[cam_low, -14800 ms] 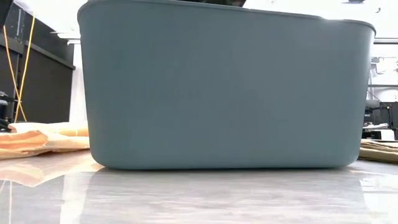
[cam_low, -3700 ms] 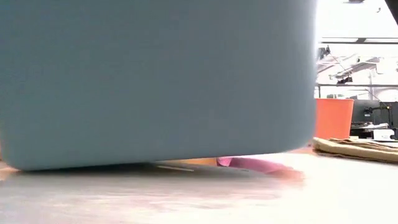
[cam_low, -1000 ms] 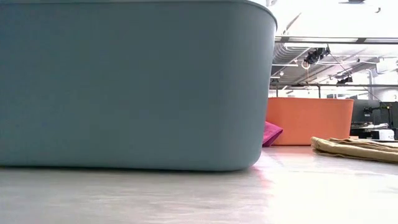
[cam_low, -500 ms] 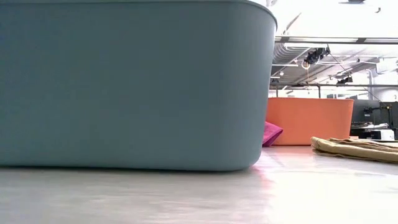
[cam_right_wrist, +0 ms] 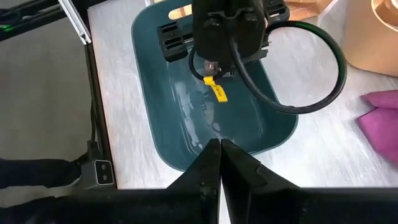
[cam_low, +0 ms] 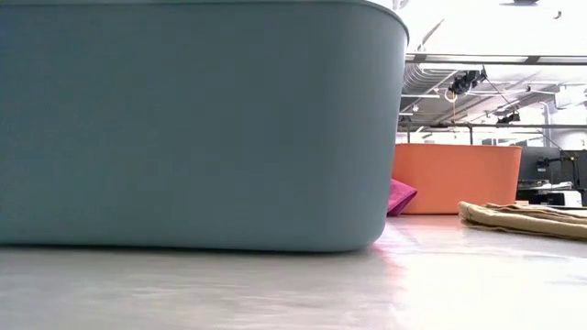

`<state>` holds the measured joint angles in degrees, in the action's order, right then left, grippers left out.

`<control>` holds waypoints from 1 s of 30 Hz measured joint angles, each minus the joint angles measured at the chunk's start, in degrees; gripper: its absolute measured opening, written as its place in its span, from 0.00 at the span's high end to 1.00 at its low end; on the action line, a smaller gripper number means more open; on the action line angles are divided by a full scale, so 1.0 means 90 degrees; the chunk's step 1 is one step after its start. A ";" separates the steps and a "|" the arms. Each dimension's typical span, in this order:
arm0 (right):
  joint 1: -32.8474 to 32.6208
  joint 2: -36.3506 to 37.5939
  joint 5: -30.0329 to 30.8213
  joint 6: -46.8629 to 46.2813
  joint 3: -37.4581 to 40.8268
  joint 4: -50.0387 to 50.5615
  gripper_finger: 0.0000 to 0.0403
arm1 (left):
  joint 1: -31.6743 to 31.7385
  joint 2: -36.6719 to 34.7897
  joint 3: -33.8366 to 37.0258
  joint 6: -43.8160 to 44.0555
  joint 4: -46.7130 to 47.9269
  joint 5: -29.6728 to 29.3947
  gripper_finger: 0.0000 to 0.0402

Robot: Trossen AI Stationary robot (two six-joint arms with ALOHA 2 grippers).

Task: Sort spices by type
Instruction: Adjust the transparent seasoning bottle in the blue bin

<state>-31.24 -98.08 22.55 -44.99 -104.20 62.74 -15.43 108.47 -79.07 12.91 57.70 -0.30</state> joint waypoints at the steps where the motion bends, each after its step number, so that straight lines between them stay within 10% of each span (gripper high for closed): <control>1: 0.0000 0.0000 0.0000 0.0002 0.0000 0.0002 1.00 | -0.0009 0.0002 0.0000 -0.0002 0.0021 -0.0014 1.00; 30: 0.0024 0.0000 0.0005 -0.0117 0.0002 0.0001 1.00 | -0.0243 -0.0458 -0.0464 0.0725 -0.0585 -0.0147 1.00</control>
<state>-31.03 -98.08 22.59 -46.04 -104.18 62.75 -17.62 104.35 -83.24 19.43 52.44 -1.63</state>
